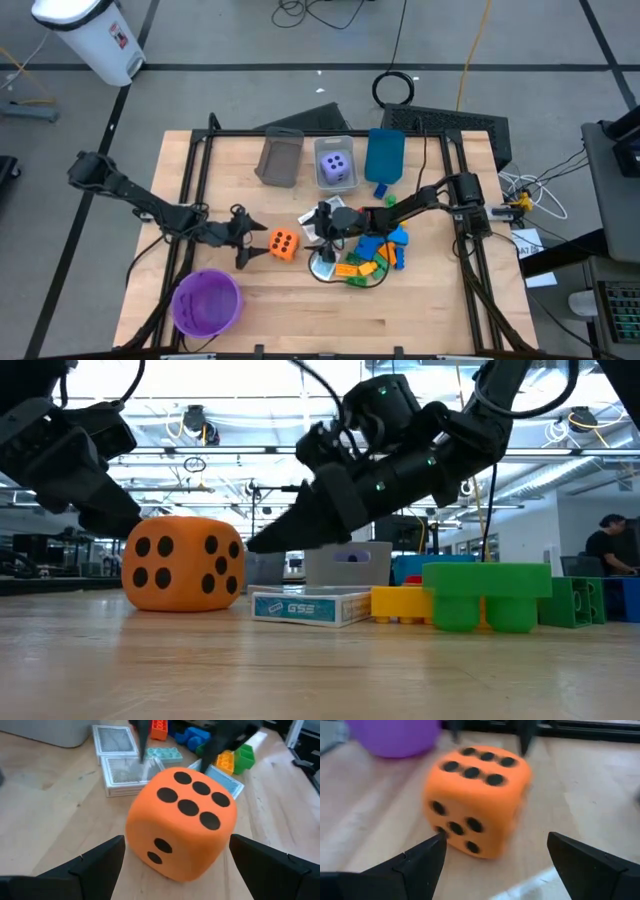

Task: Pick & Place Toys
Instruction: Put the orange dice into the gray bin

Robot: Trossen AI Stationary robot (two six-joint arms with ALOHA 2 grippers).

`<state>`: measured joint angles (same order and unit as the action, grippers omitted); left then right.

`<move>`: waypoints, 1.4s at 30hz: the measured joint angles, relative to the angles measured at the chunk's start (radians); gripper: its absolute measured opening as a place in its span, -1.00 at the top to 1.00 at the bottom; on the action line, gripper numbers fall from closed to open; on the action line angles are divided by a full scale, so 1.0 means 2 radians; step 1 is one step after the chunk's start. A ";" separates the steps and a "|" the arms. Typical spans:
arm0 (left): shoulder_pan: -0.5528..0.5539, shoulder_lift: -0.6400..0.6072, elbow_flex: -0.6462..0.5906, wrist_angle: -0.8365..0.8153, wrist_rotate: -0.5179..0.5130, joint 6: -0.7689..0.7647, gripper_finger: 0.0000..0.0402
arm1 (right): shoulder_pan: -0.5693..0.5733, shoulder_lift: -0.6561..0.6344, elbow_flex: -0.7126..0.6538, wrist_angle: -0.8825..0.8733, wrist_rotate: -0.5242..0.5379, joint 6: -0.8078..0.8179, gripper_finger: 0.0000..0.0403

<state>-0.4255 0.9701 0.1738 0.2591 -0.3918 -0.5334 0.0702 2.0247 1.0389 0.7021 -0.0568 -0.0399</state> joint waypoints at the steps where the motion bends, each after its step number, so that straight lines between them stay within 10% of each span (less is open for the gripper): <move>1: -0.005 0.004 0.000 0.000 -0.006 -0.004 -0.83 | -0.001 0.000 0.000 0.004 -0.009 0.000 -0.68; 42: -0.011 0.178 -0.001 0.167 -0.072 0.085 -0.78 | -0.012 0.084 0.064 0.051 -0.052 -0.004 -0.48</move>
<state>-0.4480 1.3258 0.1711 0.5940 -0.5362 -0.3638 0.0460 2.1921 1.1664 0.8048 -0.1603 -0.0471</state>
